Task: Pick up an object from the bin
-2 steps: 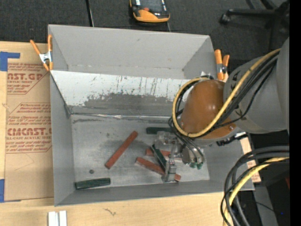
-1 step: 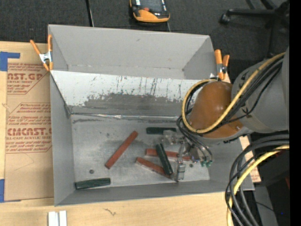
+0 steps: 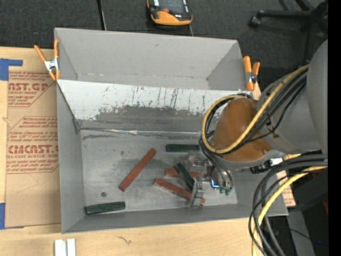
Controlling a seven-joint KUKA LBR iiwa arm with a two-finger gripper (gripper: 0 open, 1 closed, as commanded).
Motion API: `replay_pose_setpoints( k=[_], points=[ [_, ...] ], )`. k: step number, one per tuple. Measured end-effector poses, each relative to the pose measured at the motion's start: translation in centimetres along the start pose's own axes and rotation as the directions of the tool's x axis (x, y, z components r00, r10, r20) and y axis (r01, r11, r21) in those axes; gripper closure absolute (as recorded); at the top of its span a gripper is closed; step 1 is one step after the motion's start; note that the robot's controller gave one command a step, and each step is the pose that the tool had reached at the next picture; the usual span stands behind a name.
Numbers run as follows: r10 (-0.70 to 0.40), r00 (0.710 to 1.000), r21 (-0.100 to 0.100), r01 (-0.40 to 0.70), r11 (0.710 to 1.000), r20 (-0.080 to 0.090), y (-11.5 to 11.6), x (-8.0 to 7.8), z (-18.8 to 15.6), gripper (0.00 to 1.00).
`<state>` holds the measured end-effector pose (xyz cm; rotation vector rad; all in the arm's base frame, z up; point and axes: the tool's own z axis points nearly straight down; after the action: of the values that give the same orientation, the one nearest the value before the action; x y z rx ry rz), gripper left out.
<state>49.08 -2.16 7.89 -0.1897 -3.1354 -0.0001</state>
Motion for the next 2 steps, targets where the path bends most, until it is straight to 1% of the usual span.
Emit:
replay_pose_setpoints(
  k=[1,2],
  points=[
    [0.140,0.990,0.001,-0.140,0.990,0.004,-6.89,-1.78,0.80,1.00],
    [0.140,0.990,0.001,-0.140,0.990,0.004,-6.89,-1.78,0.80,1.00]
  ],
)
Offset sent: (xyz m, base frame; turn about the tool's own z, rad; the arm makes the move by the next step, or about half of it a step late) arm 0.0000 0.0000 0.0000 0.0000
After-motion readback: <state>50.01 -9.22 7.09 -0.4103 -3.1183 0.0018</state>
